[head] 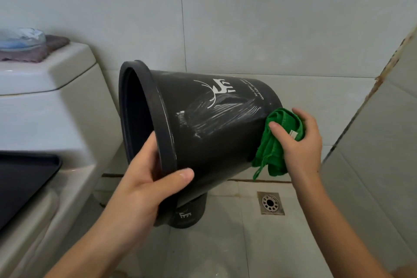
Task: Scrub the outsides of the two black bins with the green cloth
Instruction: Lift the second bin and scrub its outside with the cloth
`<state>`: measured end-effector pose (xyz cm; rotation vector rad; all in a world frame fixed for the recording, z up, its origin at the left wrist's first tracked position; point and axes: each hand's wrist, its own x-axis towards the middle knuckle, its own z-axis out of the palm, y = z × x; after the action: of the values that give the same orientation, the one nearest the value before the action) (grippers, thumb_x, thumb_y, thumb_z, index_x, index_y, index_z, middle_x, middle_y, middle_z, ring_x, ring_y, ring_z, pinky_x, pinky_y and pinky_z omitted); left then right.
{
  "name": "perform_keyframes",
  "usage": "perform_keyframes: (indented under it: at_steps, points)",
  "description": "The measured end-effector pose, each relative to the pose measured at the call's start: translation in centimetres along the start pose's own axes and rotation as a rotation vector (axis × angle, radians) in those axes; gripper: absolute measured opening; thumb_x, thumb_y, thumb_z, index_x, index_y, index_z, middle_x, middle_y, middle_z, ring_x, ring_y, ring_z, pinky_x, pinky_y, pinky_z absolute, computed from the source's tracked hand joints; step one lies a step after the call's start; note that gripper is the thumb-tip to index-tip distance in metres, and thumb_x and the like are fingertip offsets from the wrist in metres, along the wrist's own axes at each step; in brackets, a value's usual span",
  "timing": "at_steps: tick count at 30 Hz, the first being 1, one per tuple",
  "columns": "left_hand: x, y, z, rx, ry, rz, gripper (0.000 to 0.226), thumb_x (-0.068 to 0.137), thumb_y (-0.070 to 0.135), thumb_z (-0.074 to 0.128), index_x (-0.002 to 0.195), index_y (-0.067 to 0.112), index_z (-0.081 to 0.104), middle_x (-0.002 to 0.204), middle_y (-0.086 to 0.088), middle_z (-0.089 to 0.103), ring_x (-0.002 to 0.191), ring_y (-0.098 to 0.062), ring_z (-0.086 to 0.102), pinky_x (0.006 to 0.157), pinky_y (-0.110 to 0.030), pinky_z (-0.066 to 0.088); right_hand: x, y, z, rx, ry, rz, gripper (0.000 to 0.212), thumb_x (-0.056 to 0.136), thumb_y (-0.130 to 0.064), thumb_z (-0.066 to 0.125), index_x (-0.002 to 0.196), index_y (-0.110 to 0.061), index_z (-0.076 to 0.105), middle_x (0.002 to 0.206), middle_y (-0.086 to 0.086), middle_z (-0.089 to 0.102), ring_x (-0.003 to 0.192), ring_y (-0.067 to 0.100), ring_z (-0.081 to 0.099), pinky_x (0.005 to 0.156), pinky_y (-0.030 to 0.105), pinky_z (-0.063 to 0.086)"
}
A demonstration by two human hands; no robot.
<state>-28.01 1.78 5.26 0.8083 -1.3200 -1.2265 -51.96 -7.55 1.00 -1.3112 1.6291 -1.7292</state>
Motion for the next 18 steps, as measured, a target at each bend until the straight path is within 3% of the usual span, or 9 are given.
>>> perform_keyframes:
  at_steps: [3, 6, 9, 11, 12, 14, 16, 18]
  points:
    - [0.2, 0.0, -0.2, -0.013, 0.078, -0.029, 0.064, 0.050, -0.009, 0.057, 0.098, 0.030, 0.074, 0.100, -0.008, 0.076, 0.090, -0.023, 0.072, 0.074, -0.031, 0.058, 0.3, -0.1, -0.1, 0.041, 0.004, -0.015, 0.054, 0.080, -0.028, 0.078, 0.129, -0.022, 0.055, 0.109, -0.015, 0.059, 0.098, -0.002, 0.057, 0.080, 0.015, 0.046]
    - [0.6, 0.0, -0.9, -0.004, 0.220, -0.075, 0.059, 0.038, -0.010, 0.044, 0.083, 0.017, 0.070, 0.081, -0.021, 0.063, 0.075, -0.035, 0.056, 0.071, -0.043, 0.041, 0.5, 0.0, 0.0, 0.126, -0.033, 0.015, 0.044, 0.082, -0.019, 0.077, 0.122, -0.022, 0.059, 0.101, -0.016, 0.060, 0.088, -0.004, 0.061, 0.070, 0.015, 0.050]
    - [0.6, -0.1, -1.0, 0.163, 0.271, -0.048, 0.051, 0.035, -0.006, 0.042, 0.074, 0.019, 0.065, 0.063, -0.014, 0.044, 0.057, -0.025, 0.038, 0.054, -0.029, 0.032, 0.4, 0.3, 0.3, 0.196, -0.043, 0.067, 0.036, 0.084, -0.015, 0.074, 0.118, -0.023, 0.061, 0.103, -0.006, 0.062, 0.089, 0.007, 0.065, 0.064, 0.019, 0.053]
    - [0.7, 0.0, -0.6, 0.245, 0.300, -0.026, 0.049, 0.039, -0.005, 0.046, 0.071, 0.025, 0.068, 0.056, -0.008, 0.044, 0.050, -0.022, 0.038, 0.043, -0.023, 0.030, 0.4, 0.3, 0.4, 0.246, -0.050, 0.089, 0.034, 0.083, -0.014, 0.075, 0.114, -0.023, 0.062, 0.104, -0.001, 0.064, 0.084, 0.004, 0.066, 0.062, 0.018, 0.053]
    - [0.7, 0.2, -0.5, 0.269, 0.316, 0.005, 0.047, 0.045, -0.003, 0.054, 0.074, 0.030, 0.071, 0.057, -0.002, 0.054, 0.053, -0.020, 0.050, 0.044, -0.023, 0.039, 0.4, 0.3, 0.4, 0.275, -0.060, 0.094, 0.034, 0.079, -0.016, 0.076, 0.110, -0.024, 0.063, 0.102, 0.000, 0.065, 0.079, 0.001, 0.066, 0.061, 0.017, 0.052]
    - [0.8, 0.6, -0.5, 0.297, 0.336, 0.081, 0.033, 0.069, 0.015, 0.071, 0.083, 0.044, 0.074, 0.078, 0.016, 0.073, 0.074, -0.002, 0.067, 0.067, -0.016, 0.054, 0.3, 0.2, 0.5, 0.309, -0.087, 0.099, 0.035, 0.071, -0.024, 0.072, 0.105, -0.024, 0.064, 0.096, -0.001, 0.065, 0.075, 0.001, 0.066, 0.059, 0.016, 0.051]
    - [1.0, 1.2, -0.7, 0.396, 0.332, 0.136, 0.026, 0.091, 0.028, 0.057, 0.101, 0.049, 0.069, 0.099, 0.027, 0.072, 0.095, 0.010, 0.065, 0.081, -0.007, 0.048, -0.1, 0.5, 0.8, 0.301, -0.098, 0.116, 0.038, 0.068, -0.027, 0.068, 0.105, -0.020, 0.065, 0.096, 0.001, 0.066, 0.079, 0.007, 0.066, 0.059, 0.016, 0.051]
    - [1.1, 1.7, -0.8, 0.451, 0.290, 0.142, 0.033, 0.096, 0.023, 0.047, 0.121, 0.039, 0.061, 0.111, 0.026, 0.069, 0.107, 0.007, 0.062, 0.087, -0.006, 0.045, -0.6, 1.0, 1.1, 0.283, -0.097, 0.141, 0.035, 0.067, -0.029, 0.068, 0.101, -0.020, 0.066, 0.093, 0.000, 0.067, 0.081, 0.011, 0.066, 0.060, 0.017, 0.051]
